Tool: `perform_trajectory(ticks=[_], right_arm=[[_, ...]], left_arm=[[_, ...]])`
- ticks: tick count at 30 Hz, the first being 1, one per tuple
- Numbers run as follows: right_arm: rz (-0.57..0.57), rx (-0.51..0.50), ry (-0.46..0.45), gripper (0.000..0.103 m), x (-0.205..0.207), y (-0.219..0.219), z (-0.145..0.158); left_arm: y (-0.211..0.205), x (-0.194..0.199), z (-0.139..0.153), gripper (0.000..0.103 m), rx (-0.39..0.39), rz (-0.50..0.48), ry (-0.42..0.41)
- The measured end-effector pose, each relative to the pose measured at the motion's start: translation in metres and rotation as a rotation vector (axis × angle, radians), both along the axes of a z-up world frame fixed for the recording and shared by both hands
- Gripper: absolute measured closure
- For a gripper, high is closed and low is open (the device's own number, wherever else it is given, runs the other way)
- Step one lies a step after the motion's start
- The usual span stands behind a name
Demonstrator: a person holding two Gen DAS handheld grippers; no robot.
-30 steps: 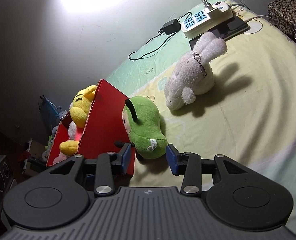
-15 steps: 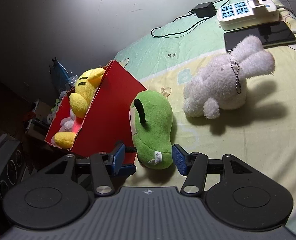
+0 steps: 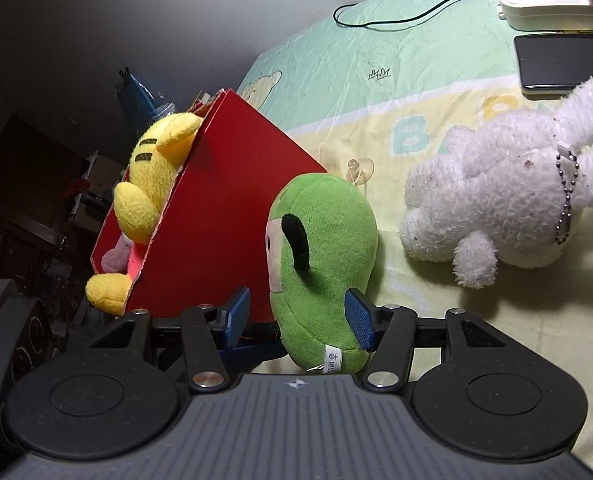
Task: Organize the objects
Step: 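Close the right tool on the green bean plush and lift it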
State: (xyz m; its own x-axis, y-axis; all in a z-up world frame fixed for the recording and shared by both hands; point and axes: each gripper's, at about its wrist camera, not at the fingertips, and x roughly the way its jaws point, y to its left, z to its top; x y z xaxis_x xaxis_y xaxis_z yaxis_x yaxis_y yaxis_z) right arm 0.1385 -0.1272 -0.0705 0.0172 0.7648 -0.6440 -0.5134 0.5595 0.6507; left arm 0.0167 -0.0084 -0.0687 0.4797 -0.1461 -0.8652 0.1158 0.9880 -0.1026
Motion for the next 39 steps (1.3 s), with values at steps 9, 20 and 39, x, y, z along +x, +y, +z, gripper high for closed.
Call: perform_trajectory(ticks=[9, 20, 39], right_arm=[[-0.019, 0.035, 0.128, 0.049, 0.014, -0.004, -0.029], [-0.083, 0.055, 0.153, 0.054, -0.009, -0.03, -0.023], [-0.176, 0.051, 0.234, 0.053, -0.071, -0.061, -0.035]], left_arm=[[-0.005, 0.005, -0.005, 0.01, 0.074, -0.003, 0.005], [-0.019, -0.013, 0.004, 0.01, 0.041, -0.08, 0.01], [-0.021, -0.061, 0.015, 0.011, -0.083, -0.221, 0.024]])
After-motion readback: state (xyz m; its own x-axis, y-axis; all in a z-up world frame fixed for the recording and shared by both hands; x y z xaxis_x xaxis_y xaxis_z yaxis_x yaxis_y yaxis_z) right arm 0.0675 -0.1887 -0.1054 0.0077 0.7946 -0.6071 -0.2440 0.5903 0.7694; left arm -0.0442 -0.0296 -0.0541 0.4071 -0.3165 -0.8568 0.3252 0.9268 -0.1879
